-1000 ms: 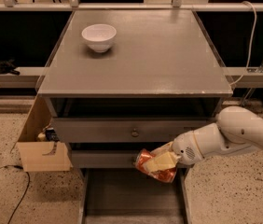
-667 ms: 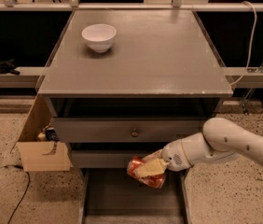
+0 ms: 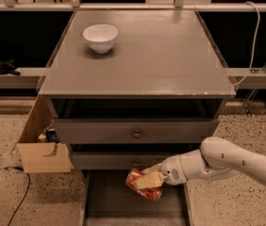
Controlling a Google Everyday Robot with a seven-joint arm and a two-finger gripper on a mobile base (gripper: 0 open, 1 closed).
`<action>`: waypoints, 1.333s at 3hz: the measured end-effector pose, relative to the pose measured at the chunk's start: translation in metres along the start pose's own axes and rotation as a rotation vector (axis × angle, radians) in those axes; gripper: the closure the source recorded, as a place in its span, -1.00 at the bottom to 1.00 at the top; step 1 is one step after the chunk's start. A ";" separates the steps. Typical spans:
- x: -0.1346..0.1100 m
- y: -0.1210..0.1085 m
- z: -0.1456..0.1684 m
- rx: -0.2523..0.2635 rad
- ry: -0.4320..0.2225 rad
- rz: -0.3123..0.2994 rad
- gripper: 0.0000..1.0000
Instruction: Place coke can into bottom drawer
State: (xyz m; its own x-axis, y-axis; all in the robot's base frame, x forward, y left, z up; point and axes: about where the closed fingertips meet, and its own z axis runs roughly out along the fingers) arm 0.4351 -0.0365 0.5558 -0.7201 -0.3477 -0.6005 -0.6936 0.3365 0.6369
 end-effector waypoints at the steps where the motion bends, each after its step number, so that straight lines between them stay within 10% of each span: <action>1: -0.006 -0.008 0.014 0.011 0.029 -0.005 1.00; 4: 0.050 -0.056 0.063 -0.018 -0.018 0.144 1.00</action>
Offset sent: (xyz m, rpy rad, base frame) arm 0.0310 0.0179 -0.0979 -0.0752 0.1331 -0.0057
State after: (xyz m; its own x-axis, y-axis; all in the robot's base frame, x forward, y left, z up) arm 0.4364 -0.0180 0.4596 -0.8127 -0.2812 -0.5103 -0.5824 0.3661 0.7258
